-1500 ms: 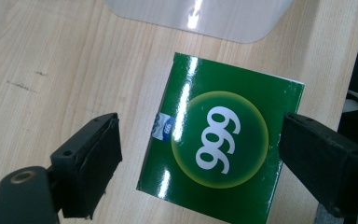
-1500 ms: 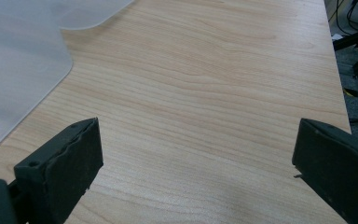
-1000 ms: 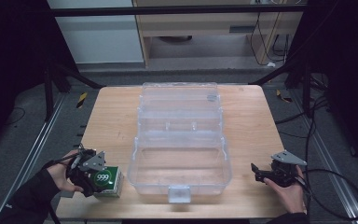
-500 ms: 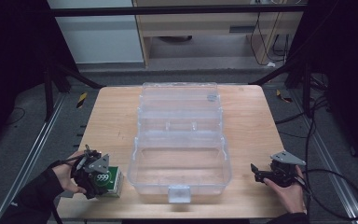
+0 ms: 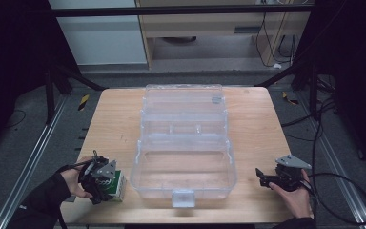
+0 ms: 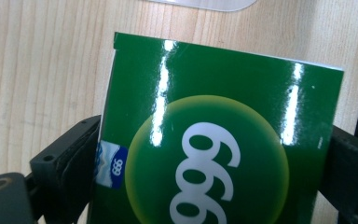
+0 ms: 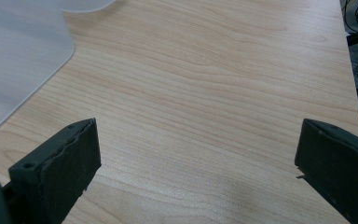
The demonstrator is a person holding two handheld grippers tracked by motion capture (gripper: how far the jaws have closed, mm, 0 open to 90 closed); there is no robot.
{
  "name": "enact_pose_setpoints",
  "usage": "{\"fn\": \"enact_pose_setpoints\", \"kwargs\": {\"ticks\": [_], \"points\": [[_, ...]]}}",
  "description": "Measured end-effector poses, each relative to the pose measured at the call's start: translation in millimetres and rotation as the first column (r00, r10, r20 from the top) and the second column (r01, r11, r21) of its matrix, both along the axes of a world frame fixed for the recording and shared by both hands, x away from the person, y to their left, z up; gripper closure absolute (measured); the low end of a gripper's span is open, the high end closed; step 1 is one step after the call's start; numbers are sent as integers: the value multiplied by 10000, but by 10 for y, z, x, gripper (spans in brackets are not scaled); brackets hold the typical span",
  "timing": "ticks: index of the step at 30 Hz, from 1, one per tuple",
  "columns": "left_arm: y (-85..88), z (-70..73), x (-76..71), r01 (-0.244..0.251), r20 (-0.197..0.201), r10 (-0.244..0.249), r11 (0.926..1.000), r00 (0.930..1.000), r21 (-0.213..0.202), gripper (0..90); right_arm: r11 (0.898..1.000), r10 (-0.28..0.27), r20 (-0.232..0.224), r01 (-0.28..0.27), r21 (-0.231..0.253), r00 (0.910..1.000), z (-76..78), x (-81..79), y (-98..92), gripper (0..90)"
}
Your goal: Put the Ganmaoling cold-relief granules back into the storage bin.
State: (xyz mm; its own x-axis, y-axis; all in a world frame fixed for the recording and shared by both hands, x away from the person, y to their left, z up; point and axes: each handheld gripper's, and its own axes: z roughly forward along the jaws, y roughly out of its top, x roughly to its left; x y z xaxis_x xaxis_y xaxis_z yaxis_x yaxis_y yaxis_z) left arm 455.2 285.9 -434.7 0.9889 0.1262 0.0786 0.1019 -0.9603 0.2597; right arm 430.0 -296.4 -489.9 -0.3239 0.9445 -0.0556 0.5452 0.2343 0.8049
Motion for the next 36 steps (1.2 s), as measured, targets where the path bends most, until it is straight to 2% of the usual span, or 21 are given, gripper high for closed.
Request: {"fn": "enact_pose_setpoints", "kwargs": {"ticks": [8, 18, 23, 30, 31, 33, 36], "points": [[-39, -76, 28, 81, -256, -75, 9997, 9996, 223, 66, 10000, 17, -22, -17, 11, 10000, -1, -3, 4, 7], [-22, -28, 3, -103, -363, 109, 9998, 9993, 185, 137, 10000, 33, -73, -32, 22, 10000, -1, 0, 3, 7], [-9, 6, -22, -239, -416, 242, 9997, 9988, 72, 143, 10000, 33, -78, -33, 33, 10000, -1, -1, 4, 7], [40, 185, -30, -483, -148, 480, 9986, 9987, -199, 144, 10000, 47, -38, -47, 27, 10000, 0, -2, 1, 7], [50, 265, -29, -527, -9, 527, 9982, 9986, -286, 144, 10000, 42, -53, -41, 31, 10000, 1, -4, 1, 7], [52, 293, -29, -565, 27, 567, 9979, 9984, -300, 144, 10000, 21, -64, -20, 85, 10000, 3, -6, 2, 7], [41, 427, -32, -646, 147, 652, 9971, 9978, -404, 144, 10000, 26, -45, -26, 44, 10000, 4, -8, -1, 7]]}}
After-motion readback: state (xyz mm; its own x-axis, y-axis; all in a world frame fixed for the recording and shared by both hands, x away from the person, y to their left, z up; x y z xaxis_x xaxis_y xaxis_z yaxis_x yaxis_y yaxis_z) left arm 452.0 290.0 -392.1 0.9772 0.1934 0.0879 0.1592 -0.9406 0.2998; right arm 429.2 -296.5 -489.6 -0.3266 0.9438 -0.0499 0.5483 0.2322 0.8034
